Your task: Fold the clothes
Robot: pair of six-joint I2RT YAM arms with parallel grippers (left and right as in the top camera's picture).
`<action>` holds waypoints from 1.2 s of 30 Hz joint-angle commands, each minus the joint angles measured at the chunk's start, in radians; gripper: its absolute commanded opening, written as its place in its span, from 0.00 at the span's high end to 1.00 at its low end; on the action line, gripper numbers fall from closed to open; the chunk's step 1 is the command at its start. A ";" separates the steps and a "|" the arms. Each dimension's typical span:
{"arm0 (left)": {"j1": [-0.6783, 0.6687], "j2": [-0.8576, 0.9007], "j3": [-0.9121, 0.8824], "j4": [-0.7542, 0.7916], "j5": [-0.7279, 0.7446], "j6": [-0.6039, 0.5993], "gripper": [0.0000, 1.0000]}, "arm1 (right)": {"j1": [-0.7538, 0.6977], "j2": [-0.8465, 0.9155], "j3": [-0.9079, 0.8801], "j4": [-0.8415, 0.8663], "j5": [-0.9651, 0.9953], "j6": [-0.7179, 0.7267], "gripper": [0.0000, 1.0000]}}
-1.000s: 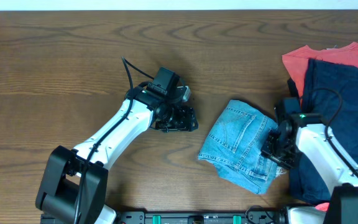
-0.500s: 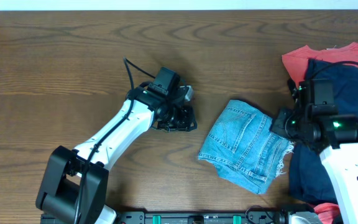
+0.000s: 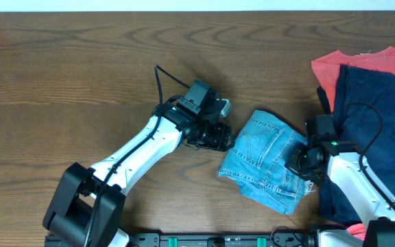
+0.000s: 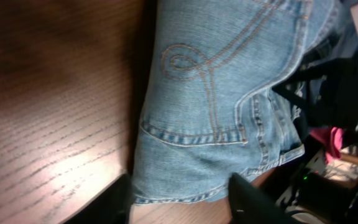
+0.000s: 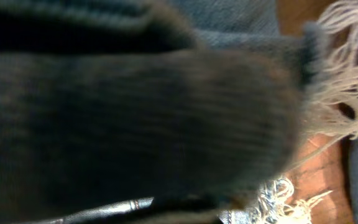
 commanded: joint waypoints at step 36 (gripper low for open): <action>-0.135 0.135 -0.002 0.053 -0.051 0.042 0.91 | -0.024 -0.291 0.262 -0.137 -0.195 -0.245 0.86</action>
